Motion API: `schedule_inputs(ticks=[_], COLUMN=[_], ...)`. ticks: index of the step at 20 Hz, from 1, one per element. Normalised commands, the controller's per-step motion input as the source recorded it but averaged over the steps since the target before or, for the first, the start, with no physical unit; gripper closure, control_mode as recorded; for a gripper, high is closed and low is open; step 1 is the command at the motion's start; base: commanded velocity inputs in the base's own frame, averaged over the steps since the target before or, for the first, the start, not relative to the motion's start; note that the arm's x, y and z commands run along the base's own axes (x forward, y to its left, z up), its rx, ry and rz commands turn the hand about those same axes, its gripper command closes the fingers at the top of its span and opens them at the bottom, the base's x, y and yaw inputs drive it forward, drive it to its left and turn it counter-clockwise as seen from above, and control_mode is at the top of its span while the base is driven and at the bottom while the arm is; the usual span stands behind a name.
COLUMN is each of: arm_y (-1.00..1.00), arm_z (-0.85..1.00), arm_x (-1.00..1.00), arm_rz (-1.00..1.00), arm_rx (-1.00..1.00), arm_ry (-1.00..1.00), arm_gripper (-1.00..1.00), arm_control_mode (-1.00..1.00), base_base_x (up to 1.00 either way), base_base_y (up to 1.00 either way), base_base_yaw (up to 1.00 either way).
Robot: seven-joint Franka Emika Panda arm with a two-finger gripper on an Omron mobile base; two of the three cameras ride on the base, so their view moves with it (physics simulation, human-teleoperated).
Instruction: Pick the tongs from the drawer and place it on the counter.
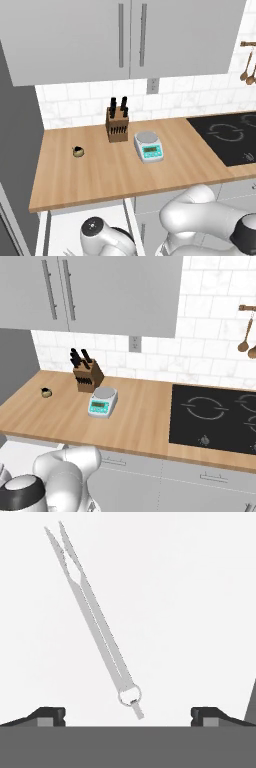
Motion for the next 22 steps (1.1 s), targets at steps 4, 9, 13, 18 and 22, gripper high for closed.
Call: schedule_inputs(ticks=[4,9,13,18,22], arm_y=[0.01,0.08,0.24,0.25,0.09], arm_z=[-0.16,-0.26,-0.32,-0.19,-0.29], arm_x=[0.07,0.06,0.09,0.13,0.15], arm_rz=[0.01,0.00,0.00,0.00,0.01], arm_rx=[0.00,-0.01,-0.01,0.00,0.00], arm_ry=[0.00,0.00,0.00,0.00,0.00], arm_gripper=[-1.00,-1.00,-1.00,-1.00,-1.00], arm_control_mode=[-1.00,-1.00,-1.00,-1.00,-1.00], base_base_x=[0.00,0.00,0.00,0.00,0.00], base_base_y=[0.00,0.00,0.00,0.00,0.00], base_base_yaw=[0.00,0.00,0.00,0.00,0.00])
